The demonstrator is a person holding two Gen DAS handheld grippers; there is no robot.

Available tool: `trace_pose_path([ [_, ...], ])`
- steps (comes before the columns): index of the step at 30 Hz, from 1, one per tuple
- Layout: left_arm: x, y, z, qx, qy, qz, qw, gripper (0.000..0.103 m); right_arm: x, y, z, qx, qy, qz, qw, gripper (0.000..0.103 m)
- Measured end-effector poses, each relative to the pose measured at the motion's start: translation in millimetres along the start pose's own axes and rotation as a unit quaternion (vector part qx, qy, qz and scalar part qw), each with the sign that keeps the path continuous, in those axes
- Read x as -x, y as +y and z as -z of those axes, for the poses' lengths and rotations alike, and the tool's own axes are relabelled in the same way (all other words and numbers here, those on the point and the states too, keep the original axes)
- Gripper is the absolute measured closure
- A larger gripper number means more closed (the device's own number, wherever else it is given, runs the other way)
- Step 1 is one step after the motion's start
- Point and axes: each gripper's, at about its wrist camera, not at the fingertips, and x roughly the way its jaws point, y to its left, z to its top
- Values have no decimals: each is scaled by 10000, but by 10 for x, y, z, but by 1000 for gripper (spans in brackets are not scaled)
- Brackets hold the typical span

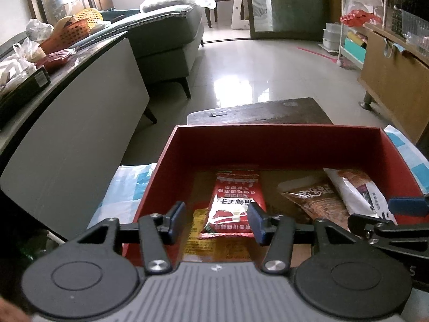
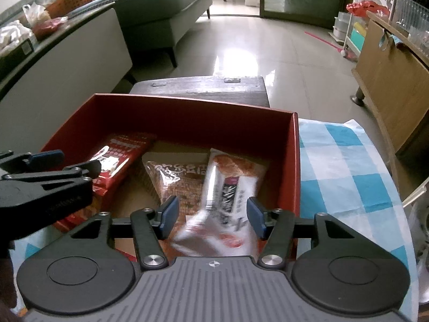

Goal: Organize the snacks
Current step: 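Open both tools to release the packets in the box and withdraw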

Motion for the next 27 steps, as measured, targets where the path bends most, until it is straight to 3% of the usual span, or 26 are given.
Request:
trace_pose_path([
  [27, 413, 40, 171, -64, -167, 148, 9997, 48, 352, 157, 127, 233, -212, -77, 9995, 27],
])
